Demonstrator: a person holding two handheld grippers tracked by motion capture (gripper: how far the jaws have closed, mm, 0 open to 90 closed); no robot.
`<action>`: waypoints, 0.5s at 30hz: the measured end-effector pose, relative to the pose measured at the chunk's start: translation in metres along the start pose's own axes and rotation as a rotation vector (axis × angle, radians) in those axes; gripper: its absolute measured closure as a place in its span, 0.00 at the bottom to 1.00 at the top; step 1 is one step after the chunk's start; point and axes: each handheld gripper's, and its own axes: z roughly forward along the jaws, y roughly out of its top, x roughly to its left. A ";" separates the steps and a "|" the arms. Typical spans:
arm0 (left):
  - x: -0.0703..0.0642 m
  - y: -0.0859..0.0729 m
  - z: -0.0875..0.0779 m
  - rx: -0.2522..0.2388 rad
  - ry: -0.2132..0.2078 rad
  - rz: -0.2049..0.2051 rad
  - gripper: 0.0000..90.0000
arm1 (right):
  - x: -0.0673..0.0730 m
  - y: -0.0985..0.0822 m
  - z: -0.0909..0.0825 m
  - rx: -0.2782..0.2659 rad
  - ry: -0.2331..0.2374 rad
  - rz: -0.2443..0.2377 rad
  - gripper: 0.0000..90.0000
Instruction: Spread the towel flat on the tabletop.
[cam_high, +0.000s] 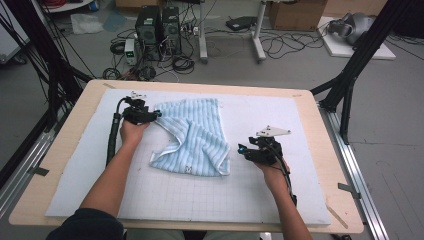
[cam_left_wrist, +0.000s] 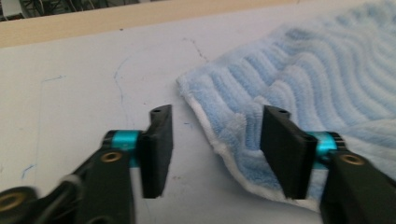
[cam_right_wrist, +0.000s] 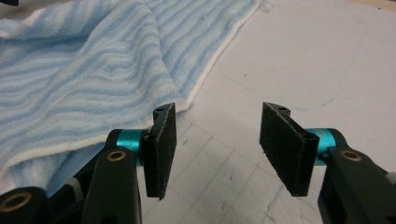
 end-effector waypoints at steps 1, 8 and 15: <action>0.000 -0.002 -0.005 -0.013 -0.013 -0.002 0.45 | 0.000 0.000 -0.001 -0.008 0.003 0.006 0.51; -0.013 -0.019 -0.034 -0.087 -0.152 0.037 0.42 | 0.006 0.004 0.001 -0.041 0.039 0.023 0.50; -0.036 -0.032 -0.057 -0.091 -0.306 0.112 0.41 | 0.015 0.009 0.022 -0.013 0.068 0.018 0.51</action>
